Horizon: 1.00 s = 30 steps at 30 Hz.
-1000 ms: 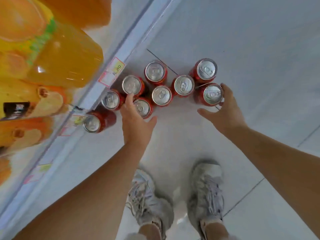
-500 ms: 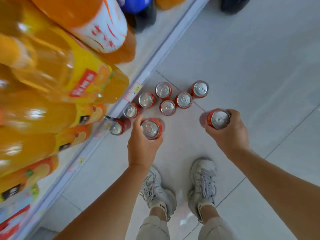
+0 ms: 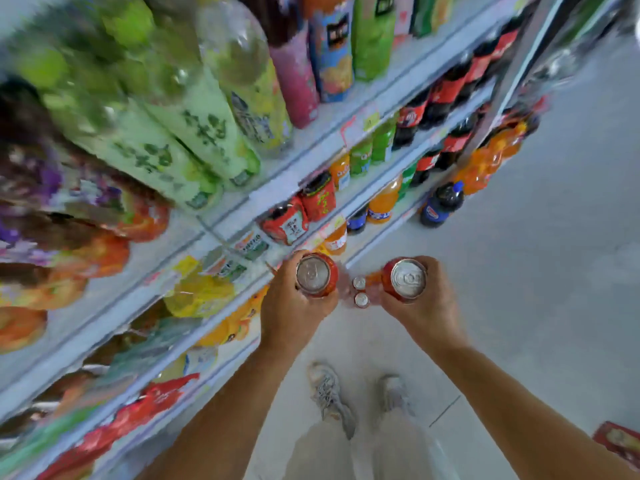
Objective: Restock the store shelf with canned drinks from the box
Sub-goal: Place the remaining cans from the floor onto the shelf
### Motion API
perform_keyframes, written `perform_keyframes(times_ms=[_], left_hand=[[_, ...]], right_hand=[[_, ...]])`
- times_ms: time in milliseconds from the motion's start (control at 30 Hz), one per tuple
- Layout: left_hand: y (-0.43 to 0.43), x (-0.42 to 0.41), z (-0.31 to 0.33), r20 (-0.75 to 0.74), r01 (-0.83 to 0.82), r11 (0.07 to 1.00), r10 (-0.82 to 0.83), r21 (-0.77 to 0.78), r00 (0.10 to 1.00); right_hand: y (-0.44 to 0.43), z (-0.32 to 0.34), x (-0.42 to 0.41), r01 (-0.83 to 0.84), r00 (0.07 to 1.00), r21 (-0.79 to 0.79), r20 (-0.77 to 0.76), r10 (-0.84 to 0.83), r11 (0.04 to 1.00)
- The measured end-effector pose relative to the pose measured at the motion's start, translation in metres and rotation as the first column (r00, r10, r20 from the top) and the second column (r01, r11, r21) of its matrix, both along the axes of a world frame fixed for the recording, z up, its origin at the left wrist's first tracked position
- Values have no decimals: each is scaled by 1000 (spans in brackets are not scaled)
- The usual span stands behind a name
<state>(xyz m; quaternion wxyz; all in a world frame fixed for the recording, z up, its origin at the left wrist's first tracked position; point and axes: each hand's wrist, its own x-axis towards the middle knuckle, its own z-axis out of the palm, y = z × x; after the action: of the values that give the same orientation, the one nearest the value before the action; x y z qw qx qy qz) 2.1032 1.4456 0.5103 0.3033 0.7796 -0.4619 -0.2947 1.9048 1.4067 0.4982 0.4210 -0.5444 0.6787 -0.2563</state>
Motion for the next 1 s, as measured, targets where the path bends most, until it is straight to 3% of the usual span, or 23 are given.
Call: perform_keyframes(times_ms=[233, 433, 600, 767, 1000], left_hand=[[70, 35, 179, -55, -91, 972, 81, -216, 995], [148, 69, 267, -130, -338, 854, 312, -395, 941], [207, 120, 315, -202, -448, 739, 403, -503, 892], [266, 184, 350, -200, -437, 668, 403, -602, 893], [319, 279, 365, -180, -456, 630, 452, -628, 874]], right_hand=[[12, 178, 45, -272, 922, -163, 238, 305, 948], [50, 285, 108, -472, 760, -382, 282, 586, 795], [86, 331, 177, -482, 705, -533, 235, 669, 695], [127, 366, 258, -451, 656, -634, 241, 715, 628], [160, 393, 374, -442, 662, -676, 199, 723, 590]])
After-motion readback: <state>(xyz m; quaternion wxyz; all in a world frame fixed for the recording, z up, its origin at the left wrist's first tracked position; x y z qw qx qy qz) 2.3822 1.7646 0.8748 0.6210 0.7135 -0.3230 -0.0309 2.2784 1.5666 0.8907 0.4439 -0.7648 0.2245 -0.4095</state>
